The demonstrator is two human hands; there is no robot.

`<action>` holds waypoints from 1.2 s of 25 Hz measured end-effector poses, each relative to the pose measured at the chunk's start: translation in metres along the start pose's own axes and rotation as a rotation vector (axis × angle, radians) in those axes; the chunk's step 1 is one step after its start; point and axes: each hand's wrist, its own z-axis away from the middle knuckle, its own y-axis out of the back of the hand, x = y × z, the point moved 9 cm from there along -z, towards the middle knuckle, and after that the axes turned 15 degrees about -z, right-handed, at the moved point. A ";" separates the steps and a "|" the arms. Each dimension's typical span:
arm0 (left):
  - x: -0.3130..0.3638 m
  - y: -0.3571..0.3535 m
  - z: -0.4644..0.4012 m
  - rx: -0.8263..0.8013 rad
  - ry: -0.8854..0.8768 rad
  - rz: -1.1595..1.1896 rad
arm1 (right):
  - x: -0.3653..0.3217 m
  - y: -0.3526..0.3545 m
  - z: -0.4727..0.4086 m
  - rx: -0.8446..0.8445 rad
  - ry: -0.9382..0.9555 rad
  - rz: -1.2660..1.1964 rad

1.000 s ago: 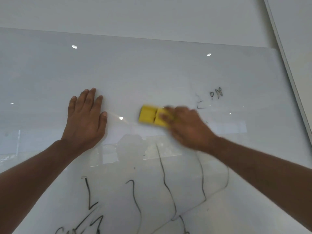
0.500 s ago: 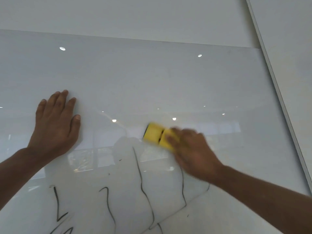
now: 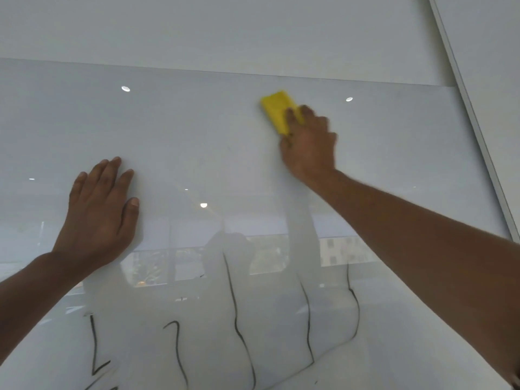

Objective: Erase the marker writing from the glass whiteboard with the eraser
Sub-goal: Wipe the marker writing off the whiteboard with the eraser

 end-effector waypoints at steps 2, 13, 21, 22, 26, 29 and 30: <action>0.000 0.001 0.001 -0.010 -0.005 -0.002 | -0.054 -0.024 0.007 -0.150 0.358 0.062; 0.002 0.004 0.003 -0.007 -0.001 0.013 | -0.050 -0.020 -0.044 -0.125 0.264 0.116; 0.004 0.005 0.004 -0.004 -0.010 0.019 | -0.067 -0.023 0.012 -0.185 0.303 -0.002; 0.003 0.005 0.004 -0.003 -0.010 0.020 | -0.079 -0.030 0.058 -0.265 0.496 -0.037; 0.004 0.004 0.003 -0.017 -0.012 0.022 | -0.041 -0.021 0.111 -0.256 0.679 0.053; 0.003 0.004 0.004 -0.022 -0.018 0.022 | 0.048 0.012 0.037 -0.005 0.079 0.116; 0.003 0.004 0.004 -0.017 -0.018 0.022 | 0.073 0.025 0.024 0.050 -0.111 0.079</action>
